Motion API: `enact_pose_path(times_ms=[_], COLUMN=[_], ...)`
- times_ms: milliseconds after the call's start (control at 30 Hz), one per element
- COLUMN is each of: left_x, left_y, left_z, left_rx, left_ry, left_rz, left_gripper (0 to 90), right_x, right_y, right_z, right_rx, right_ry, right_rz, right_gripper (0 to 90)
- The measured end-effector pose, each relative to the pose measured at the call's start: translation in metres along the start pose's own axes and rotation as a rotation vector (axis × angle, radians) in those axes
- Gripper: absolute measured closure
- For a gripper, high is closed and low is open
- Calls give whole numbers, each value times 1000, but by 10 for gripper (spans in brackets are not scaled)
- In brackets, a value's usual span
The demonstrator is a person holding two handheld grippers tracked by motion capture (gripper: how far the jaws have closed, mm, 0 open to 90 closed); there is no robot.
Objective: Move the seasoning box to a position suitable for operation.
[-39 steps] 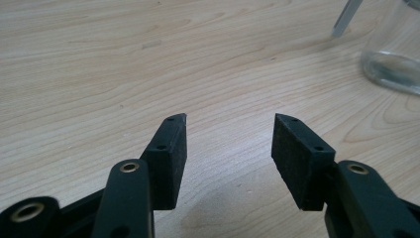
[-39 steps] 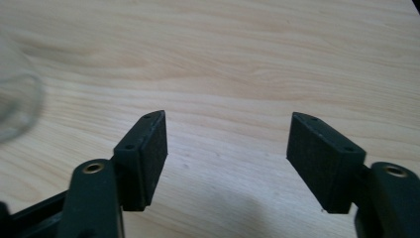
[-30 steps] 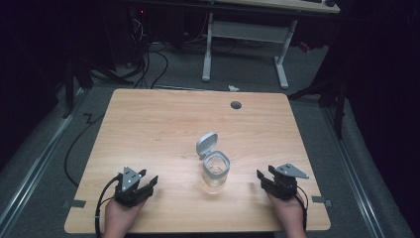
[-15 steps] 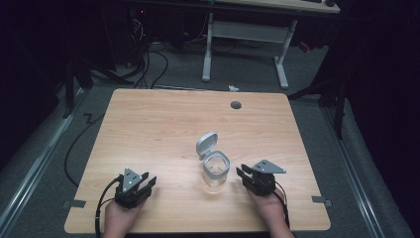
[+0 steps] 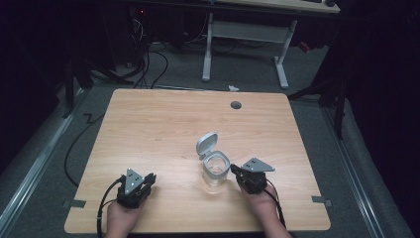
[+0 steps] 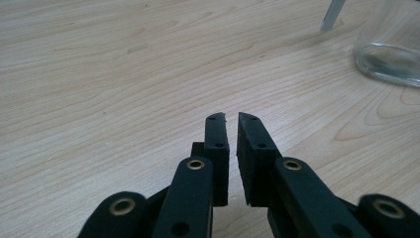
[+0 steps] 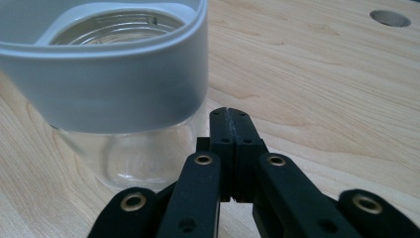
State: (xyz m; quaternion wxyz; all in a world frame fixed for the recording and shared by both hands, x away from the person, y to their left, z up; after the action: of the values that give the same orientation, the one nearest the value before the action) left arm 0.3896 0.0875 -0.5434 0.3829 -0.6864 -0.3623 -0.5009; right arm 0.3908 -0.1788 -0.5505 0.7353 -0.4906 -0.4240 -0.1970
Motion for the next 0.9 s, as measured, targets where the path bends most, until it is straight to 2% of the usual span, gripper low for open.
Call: enact_pose_path(times_ms=[267, 367, 567, 767, 900], left_x=[-1, 1, -1, -1, -1], left_y=[0, -1, -1, 0, 0], left_z=[1, 0, -5, -13, -17], left_rx=[-2, -9, -17, -25, -36], left_ry=[-1, -8, -8, -3, -2], left_rz=[-1, -1, -1, -8, -8], left_gripper=[817, 817, 791, 726, 720], right_x=[-3, -6, -9, -12, -14], right_y=[3, 0, -1, -2, -4], right_z=[6, 15, 31, 40, 43], right_rx=[16, 33, 66, 78, 87], right_ry=[2, -4, -14, -16, -15], right_rz=[7, 5, 1, -6, -10], right_gripper=[900, 900, 900, 900, 900])
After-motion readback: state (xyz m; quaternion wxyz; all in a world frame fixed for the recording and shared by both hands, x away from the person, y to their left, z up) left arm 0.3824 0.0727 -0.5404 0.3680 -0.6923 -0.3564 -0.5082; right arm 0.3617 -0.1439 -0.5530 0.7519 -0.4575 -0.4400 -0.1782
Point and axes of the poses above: each handheld gripper's, and its own axes: y roughly forward along the jaws, x roughly out of its top, z roughly to its left, the point moved 8 cm from there along y, roughly forward along the jaws, and after that the axes turned 13 degrees about y, right-handed, at the moved point
